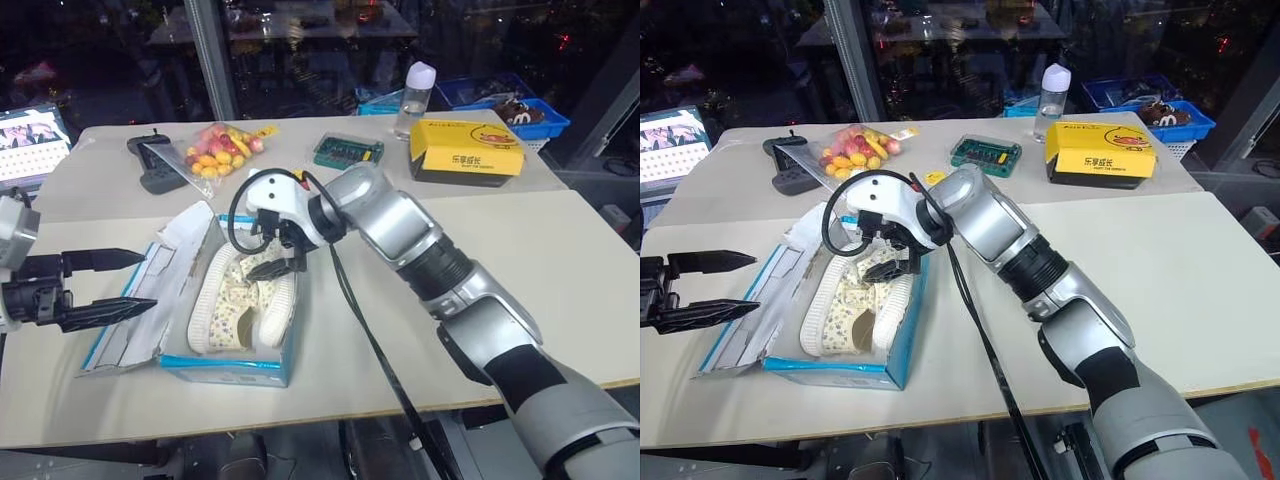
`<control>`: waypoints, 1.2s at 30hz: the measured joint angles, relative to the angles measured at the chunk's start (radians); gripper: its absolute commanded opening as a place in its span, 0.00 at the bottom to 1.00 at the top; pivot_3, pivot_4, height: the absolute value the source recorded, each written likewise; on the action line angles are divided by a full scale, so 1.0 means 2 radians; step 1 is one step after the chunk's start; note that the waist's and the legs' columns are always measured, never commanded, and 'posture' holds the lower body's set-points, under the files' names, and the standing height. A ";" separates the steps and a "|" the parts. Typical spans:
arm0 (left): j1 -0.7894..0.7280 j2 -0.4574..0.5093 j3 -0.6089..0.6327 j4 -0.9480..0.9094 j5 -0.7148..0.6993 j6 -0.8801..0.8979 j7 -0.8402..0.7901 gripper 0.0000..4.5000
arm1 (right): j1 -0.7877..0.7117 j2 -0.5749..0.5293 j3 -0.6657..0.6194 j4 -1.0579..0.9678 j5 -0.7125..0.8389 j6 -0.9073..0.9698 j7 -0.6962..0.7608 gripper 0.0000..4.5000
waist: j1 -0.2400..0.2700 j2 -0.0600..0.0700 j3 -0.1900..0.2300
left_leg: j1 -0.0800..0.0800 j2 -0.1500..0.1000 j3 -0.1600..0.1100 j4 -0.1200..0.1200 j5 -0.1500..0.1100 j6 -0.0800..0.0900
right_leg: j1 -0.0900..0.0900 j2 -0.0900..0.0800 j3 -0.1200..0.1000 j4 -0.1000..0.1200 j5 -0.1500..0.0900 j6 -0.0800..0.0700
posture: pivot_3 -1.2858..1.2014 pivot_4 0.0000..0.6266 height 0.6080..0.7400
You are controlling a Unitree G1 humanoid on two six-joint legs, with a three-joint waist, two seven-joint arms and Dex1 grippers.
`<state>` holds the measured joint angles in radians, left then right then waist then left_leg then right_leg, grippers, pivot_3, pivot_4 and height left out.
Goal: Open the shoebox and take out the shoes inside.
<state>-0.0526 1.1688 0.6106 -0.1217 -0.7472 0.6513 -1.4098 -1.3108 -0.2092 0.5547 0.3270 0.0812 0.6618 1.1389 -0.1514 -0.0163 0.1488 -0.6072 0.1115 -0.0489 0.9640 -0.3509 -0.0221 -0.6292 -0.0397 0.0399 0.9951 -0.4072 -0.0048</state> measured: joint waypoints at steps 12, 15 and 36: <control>-0.009 -0.010 -0.020 0.008 0.006 -0.012 0.001 0.99 | -0.028 -0.021 0.011 -0.116 0.013 0.118 0.050 1.00 | 0.002 0.000 0.000 | 0.007 0.000 0.000 -0.004 0.000 0.000 | 0.007 0.000 -0.001 -0.003 0.000 0.000 | 0.52 0.24 0.26; -0.013 -0.010 -0.020 0.008 0.005 -0.012 0.002 0.99 | -0.020 -0.011 0.017 -0.129 0.008 0.130 0.029 1.00 | 0.002 0.000 0.000 | 0.008 0.000 0.000 -0.004 0.000 0.000 | 0.008 0.000 -0.001 -0.003 0.000 0.000 | 0.52 0.24 0.26; -0.034 -0.010 -0.040 0.011 0.005 -0.012 0.012 0.99 | 0.043 -0.032 0.082 -0.151 0.007 0.184 0.014 1.00 | 0.011 0.000 0.000 | 0.008 0.000 0.000 -0.003 0.000 0.000 | 0.008 0.000 -0.001 -0.003 0.000 0.000 | 0.52 0.24 0.26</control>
<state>-0.1216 1.1480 0.5298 -0.0988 -0.7373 0.6268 -1.3859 -1.2245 -0.2740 0.7191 0.0244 0.0959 1.0294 1.1665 -0.1302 -0.0167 0.1480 -0.5909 0.1114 -0.0492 0.9570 -0.3510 -0.0220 -0.6130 -0.0404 0.0379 0.9881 -0.4076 -0.0048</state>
